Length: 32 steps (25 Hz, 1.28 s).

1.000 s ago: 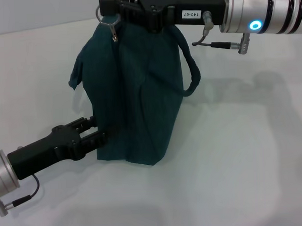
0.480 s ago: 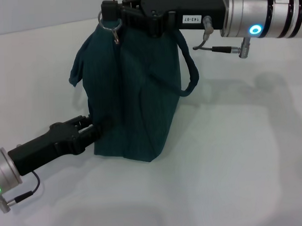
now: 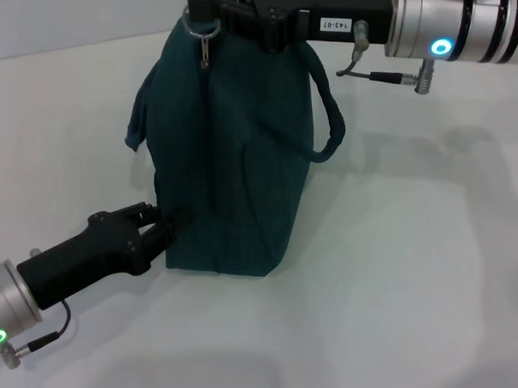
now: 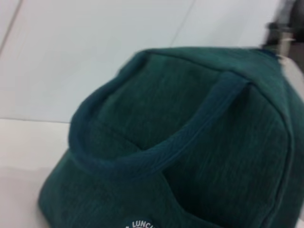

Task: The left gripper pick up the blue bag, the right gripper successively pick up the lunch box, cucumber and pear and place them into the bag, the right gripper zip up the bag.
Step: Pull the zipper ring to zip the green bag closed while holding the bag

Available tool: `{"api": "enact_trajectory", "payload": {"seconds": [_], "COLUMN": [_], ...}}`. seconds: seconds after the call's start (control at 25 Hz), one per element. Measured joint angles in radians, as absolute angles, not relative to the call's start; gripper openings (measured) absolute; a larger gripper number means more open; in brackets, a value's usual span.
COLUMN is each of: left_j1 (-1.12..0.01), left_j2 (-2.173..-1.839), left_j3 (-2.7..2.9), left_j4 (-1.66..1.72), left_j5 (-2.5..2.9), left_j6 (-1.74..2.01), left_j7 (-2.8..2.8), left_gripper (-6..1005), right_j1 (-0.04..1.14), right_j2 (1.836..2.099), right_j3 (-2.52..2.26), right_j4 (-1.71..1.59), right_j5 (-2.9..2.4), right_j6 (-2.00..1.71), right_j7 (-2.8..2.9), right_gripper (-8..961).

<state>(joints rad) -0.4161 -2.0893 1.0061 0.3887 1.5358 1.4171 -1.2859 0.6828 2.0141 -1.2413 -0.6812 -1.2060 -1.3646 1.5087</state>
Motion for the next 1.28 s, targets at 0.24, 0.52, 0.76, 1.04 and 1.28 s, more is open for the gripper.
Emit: {"api": "enact_trajectory", "payload": {"seconds": [0.24,0.52,0.76,1.04,1.28], "left_j1": [-0.411,-0.408,-0.404,-0.401,-0.41], "left_j2": [-2.089,-2.089,-2.089,-2.09,-2.093], "left_j3": [1.006,1.008,1.008,1.008,1.006], "left_j4": [0.371,0.37,0.37,0.358,0.347], "left_j5": [1.537,1.539,1.539,1.531,1.528], "left_j6": [1.421,1.421,1.42,1.414,1.404], "left_j7": [-1.225,-1.207,-1.191,-1.158,-1.162], "left_gripper": [236,194,147,93,73], "right_j1": [0.68,0.682,0.687,0.689,0.689], "right_j2": [2.013,2.013,2.012,2.012,2.012], "right_j3": [-1.241,-1.237,-1.235,-1.235,-1.234], "right_j4": [-0.667,-0.665,-0.672,-0.674,-0.675], "right_j5": [-1.209,-1.209,-1.207,-1.206,-1.205], "right_j6": [-1.312,-1.277,-1.257,-1.256,-1.259], "right_j7": [1.461,1.418,1.405,1.403,1.403], "right_gripper": [12,12,13,13,13]}}
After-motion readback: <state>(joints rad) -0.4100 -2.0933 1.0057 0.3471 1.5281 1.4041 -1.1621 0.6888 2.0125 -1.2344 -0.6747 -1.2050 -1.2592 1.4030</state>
